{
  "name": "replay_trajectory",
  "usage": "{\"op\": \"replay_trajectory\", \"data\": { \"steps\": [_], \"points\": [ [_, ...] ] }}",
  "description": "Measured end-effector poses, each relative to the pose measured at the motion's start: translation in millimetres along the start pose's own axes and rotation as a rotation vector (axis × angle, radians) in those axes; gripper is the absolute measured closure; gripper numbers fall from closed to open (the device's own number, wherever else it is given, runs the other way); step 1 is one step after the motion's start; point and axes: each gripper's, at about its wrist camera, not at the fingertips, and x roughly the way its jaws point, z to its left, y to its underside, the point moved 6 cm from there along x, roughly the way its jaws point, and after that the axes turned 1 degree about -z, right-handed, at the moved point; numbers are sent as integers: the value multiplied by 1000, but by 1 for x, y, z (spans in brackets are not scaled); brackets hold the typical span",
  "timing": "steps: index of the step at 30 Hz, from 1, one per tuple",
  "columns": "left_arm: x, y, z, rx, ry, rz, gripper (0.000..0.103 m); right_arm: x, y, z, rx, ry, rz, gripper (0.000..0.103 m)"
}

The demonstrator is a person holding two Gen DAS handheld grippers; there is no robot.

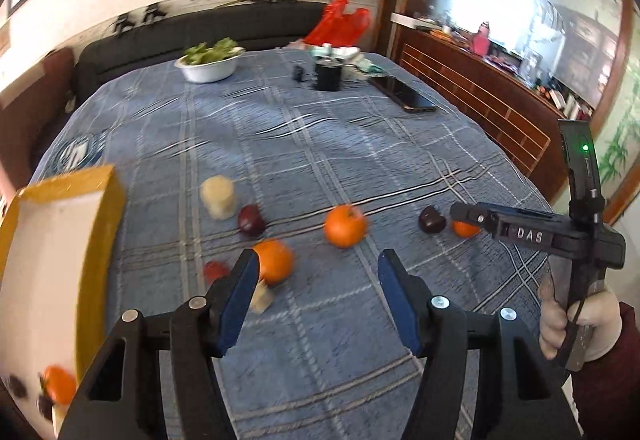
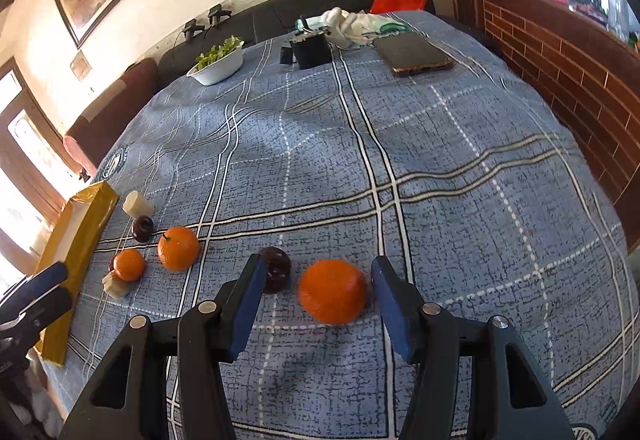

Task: Organize fruits
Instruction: 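Grasp a mandarin orange with the right gripper while the left gripper grasps another orange, then carry both oranges into the tray and open both grippers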

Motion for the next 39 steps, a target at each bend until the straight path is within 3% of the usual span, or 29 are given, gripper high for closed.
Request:
{"op": "replay_trajectory", "data": {
  "steps": [5,13,14,17,21,23,28,33,39],
  "points": [
    [49,-13,-24,66,31,77,42,0,6,-1,-46,-25,32,43],
    [97,-12,-35,113,15,170,43,3,10,5,-189,33,59,44],
    [99,-11,-34,108,21,179,46,4,9,5,-194,36,60,45],
    [105,-7,-35,117,9,202,66,7,8,4,-206,40,58,49],
    [106,-5,-36,116,-1,198,67,13,8,4,-208,35,68,57],
    [105,-5,-34,90,2,192,67,14,8,6,-214,34,63,65],
    [85,-9,-26,28,12,149,67,6,10,9,-209,31,57,65],
    [43,-6,-3,-102,66,76,67,-15,9,20,-217,36,26,65],
    [-19,13,56,-257,12,-20,66,-33,9,72,-278,-35,6,65]
  ]
}}
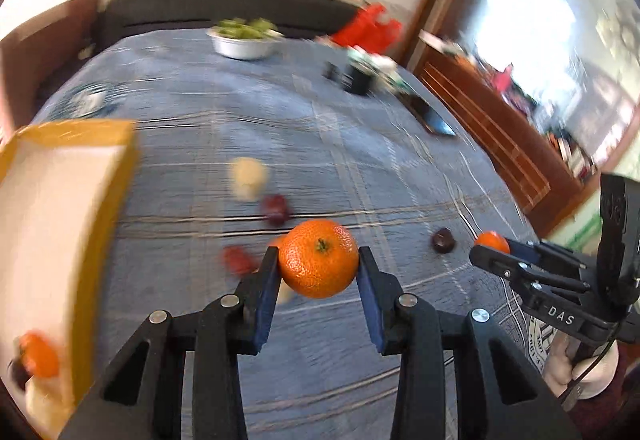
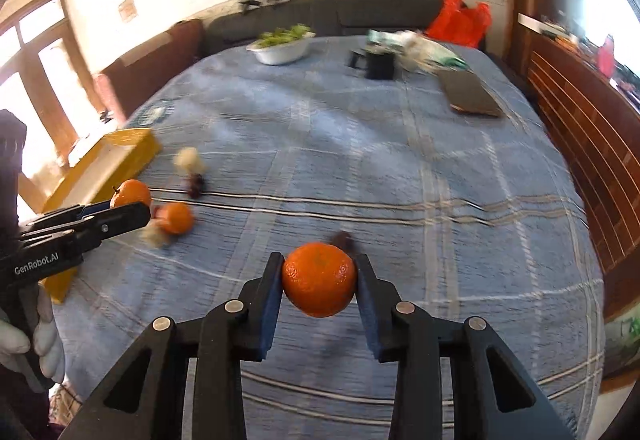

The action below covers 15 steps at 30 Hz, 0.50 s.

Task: Organize fruits
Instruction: 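Carry both oranges into the tray and open both grippers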

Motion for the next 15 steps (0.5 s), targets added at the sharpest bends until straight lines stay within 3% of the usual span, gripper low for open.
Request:
{"op": "replay_trajectory", "data": {
  "steps": [4,8,12,15],
  "points": [
    [-44,2,60,-91,-115,-67,66,0,-12,55,-59,-91,-6,65],
    [-90,5,133,-178,-287,-116,66,12,-24,126,-134,-204,13,64],
    [-112,17,197,-273,-424,-107,66,32,-35,207,-198,-337,56,64],
    [-116,29,236,-332,-480,-80,66,56,-38,269,-249,-409,106,64]
  ]
}}
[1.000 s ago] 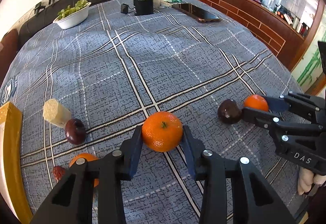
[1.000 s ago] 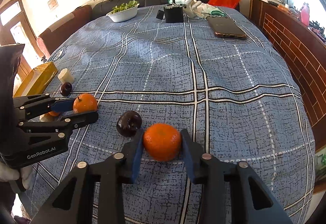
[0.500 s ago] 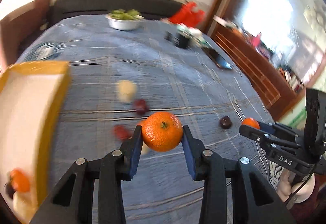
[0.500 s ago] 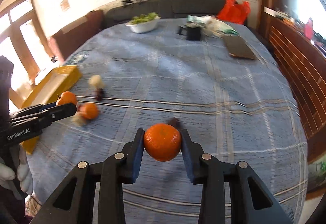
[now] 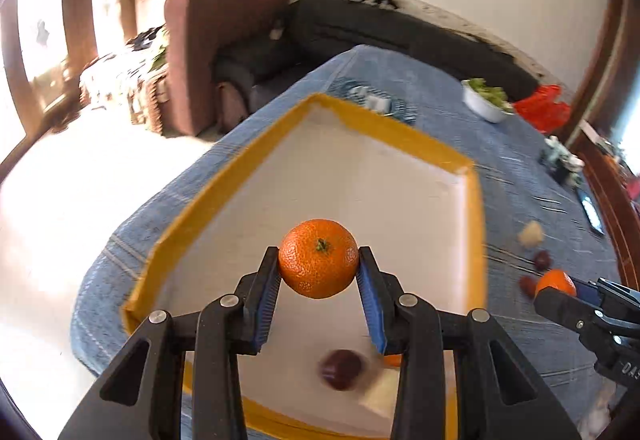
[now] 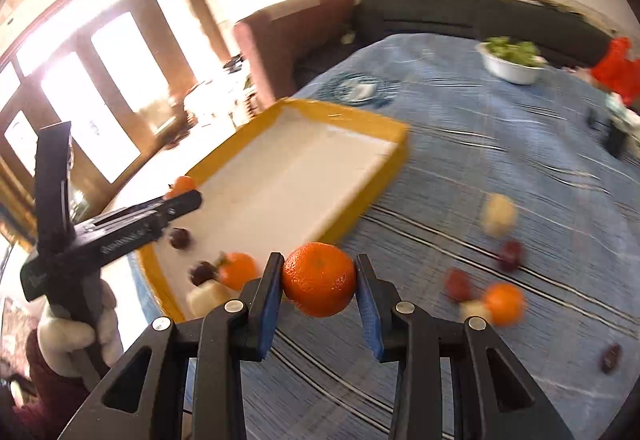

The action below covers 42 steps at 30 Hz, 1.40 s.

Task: Organize fruits
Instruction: 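Carry both oranges into the tray and open both grippers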

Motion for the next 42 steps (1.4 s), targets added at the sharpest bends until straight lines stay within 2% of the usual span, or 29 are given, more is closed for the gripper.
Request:
{"op": "replay_trajectory", "data": {
  "steps": [4,8,10,12,13,17,19,21,24,26,30,31,32,33,34,35,42],
  "points": [
    [13,5,27,-48,-29,30,66,55,-14,37,-35,-41,70,64],
    [19,9,41,-93,-17,39,64,97,-18,55,-48,-54,139,64],
    [16,10,48,-111,-7,35,60,111,-17,60,-64,-44,162,64],
    [13,10,51,-133,7,23,48,122,-15,64,-76,-37,188,63],
    [10,10,51,-141,11,14,47,124,-14,65,-73,-34,197,63],
    [-5,8,46,-161,37,-10,46,108,-19,56,-26,-52,173,60],
    [-16,6,43,-162,43,-37,44,84,-29,46,-9,-38,112,50],
    [-30,5,40,-172,47,-74,37,61,-37,31,24,-5,41,41],
    [-46,4,34,-179,54,-119,36,36,-39,2,70,119,-21,38],
    [-53,3,28,-172,60,-141,36,32,-29,-8,97,156,-7,38],
    [-58,5,15,-144,71,-153,36,48,0,2,122,86,87,38],
    [-59,6,12,-136,76,-150,36,52,7,8,117,75,106,40],
    [-58,6,8,-131,77,-149,36,56,15,16,108,70,123,46],
    [-58,7,5,-125,78,-147,36,61,19,19,98,77,140,64],
    [-58,8,3,-121,81,-146,35,62,21,17,82,116,141,74],
    [-58,9,2,-119,84,-145,35,61,20,15,75,131,138,78],
    [-54,14,-14,-98,102,-122,35,63,7,-5,85,157,144,83]
  ]
}}
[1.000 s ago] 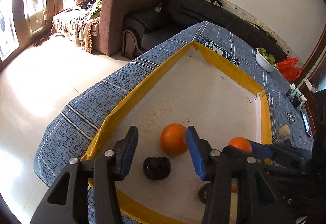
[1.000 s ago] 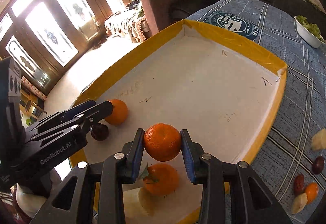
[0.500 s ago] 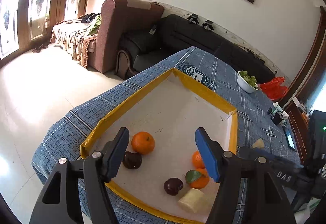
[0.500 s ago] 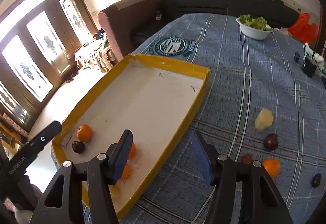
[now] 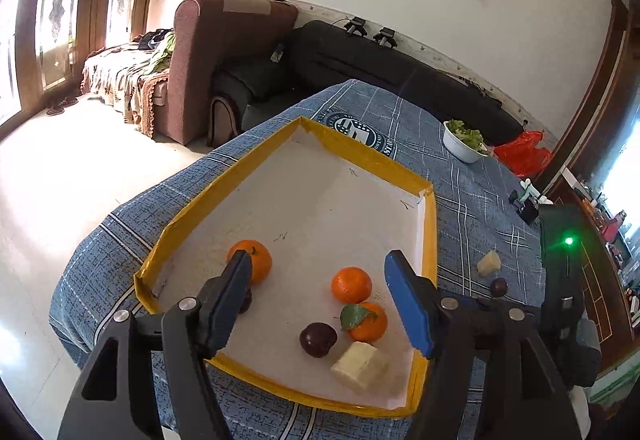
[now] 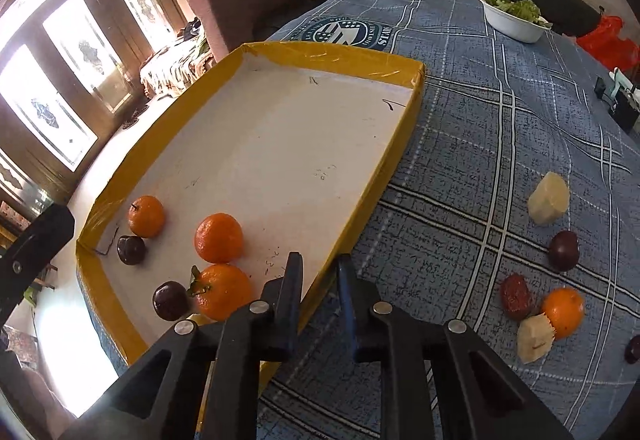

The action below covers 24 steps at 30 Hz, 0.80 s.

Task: Organize fruits
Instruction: 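Carry both oranges into the tray and open both grippers, then grasp a round cream yam slice with the left gripper while the right gripper grasps an orange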

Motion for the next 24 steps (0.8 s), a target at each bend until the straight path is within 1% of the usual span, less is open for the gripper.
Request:
{"op": "replay_trajectory", "data": {
  "steps": [2,3,5,6,7,9,10,12,14,17,20,22,24],
  "points": [
    [-1,0,-7,16,10,-1,35,-4,0,-1,4,-38,2,83],
    [-2,0,-11,25,15,-3,35,-11,-2,-5,25,-71,-14,83],
    [-4,1,-20,48,36,-7,35,-33,-8,-25,88,-94,-82,82],
    [-5,1,-24,59,47,-6,33,-47,-11,-40,117,-90,-122,79],
    [-5,2,-30,74,63,-6,32,-61,-13,-58,142,-74,-161,70],
    [-3,6,-44,102,92,-1,28,-81,-12,-100,187,-8,-222,61],
    [-1,8,-51,114,105,4,28,-87,-11,-124,207,30,-241,59],
    [6,15,-67,142,129,24,28,-93,2,-165,256,89,-230,59],
    [14,24,-83,174,150,53,28,-91,16,-187,294,90,-202,58],
    [22,39,-107,230,181,92,28,-81,33,-196,291,83,-170,58],
    [24,47,-127,285,203,110,28,-66,41,-191,281,32,-148,58],
    [26,48,-135,296,216,125,28,-57,43,-183,262,0,-146,58],
    [31,46,-139,279,231,147,28,-52,41,-179,247,-21,-148,58]
  ]
}}
